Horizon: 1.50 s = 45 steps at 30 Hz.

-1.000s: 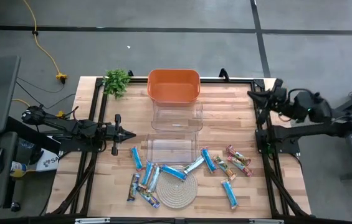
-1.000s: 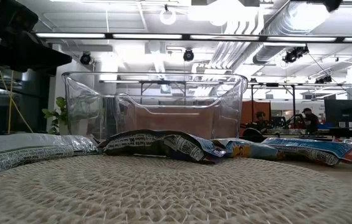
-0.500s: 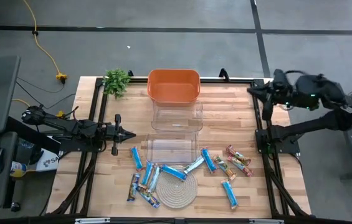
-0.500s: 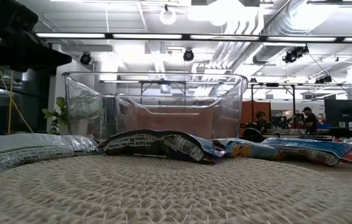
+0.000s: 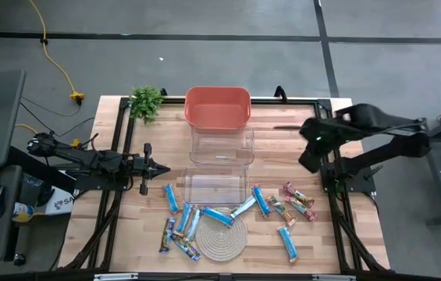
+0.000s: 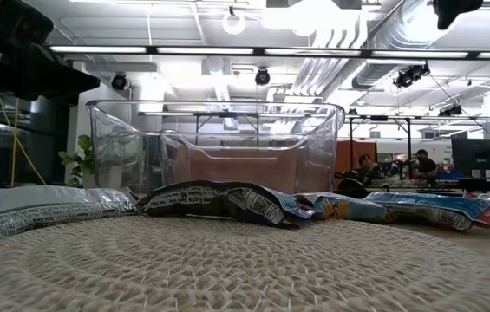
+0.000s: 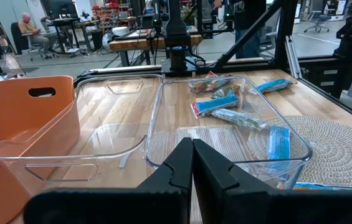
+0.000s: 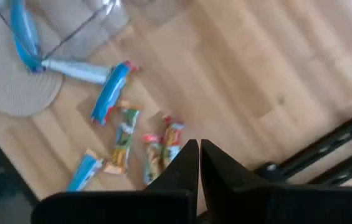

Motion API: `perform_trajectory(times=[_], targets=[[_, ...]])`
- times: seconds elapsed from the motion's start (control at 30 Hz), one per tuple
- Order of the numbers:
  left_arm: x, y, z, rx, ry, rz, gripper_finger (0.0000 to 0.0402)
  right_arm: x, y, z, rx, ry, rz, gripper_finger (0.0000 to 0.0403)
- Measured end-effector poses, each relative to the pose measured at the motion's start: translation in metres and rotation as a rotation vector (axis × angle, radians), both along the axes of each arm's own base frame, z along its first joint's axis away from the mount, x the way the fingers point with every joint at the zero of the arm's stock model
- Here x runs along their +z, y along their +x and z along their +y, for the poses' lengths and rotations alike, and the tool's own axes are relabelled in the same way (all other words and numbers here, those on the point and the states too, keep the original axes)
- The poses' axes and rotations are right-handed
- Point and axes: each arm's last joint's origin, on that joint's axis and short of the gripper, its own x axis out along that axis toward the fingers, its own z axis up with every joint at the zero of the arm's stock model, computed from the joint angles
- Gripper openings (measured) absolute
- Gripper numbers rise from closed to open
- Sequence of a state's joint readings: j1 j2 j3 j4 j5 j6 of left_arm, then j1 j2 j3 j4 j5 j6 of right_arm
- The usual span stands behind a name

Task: Pick and place Granola Bars by type
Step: Put the red granola bar into the orange bin

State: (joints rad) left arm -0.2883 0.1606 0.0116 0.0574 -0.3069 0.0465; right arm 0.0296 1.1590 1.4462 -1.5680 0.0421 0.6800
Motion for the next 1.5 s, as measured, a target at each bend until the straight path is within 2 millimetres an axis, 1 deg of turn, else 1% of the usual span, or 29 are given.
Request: perform_trajectory(times=[0.1, 0.2, 0.4, 0.57, 0.73, 0.87, 1.03, 1.23, 1.33, 1.5], targets=[[0.0, 0.0, 0.0, 0.0, 0.0, 0.0, 0.0007, -0.014, 0.006, 0.006, 0.003, 0.02, 0.051, 0.001], [0.0, 0.0, 0.0, -0.001, 0.0, 0.0, 0.0007, -0.032, 0.007, 0.012, -0.024, 0.015, 0.113, 0.0028], [0.0, 0.0, 0.0, 0.0, 0.0, 0.0, 0.0007, -0.067, 0.0, 0.024, -0.063, 0.02, 0.221, 0.0088], [0.0, 0.0, 0.0, 0.0, 0.0, 0.0, 0.0007, -0.091, 0.002, 0.034, -0.068, 0.039, 0.218, 0.014], [0.0, 0.0, 0.0, 0.0, 0.0, 0.0, 0.0007, -0.121, 0.008, 0.044, -0.031, 0.056, 0.163, 0.0178], [0.0, 0.0, 0.0, 0.0, 0.0, 0.0, 0.0007, -0.146, 0.011, 0.047, -0.016, 0.071, 0.136, 0.0195], [0.0, 0.0, 0.0, -0.001, 0.0, 0.0, 0.0007, -0.172, 0.007, 0.045, -0.019, 0.063, 0.144, 0.0202], [0.0, 0.0, 0.0, -0.001, 0.0, 0.0, 0.0007, -0.19, 0.008, 0.047, 0.022, 0.104, 0.104, 0.0209], [0.0, 0.0, 0.0, 0.0, 0.0, 0.0, 0.0007, -0.194, 0.01, 0.047, 0.024, 0.102, 0.067, 0.0223], [0.0, 0.0, 0.0, 0.0, 0.0, 0.0, 0.0007, -0.197, 0.01, 0.043, 0.002, 0.067, 0.056, 0.0247]])
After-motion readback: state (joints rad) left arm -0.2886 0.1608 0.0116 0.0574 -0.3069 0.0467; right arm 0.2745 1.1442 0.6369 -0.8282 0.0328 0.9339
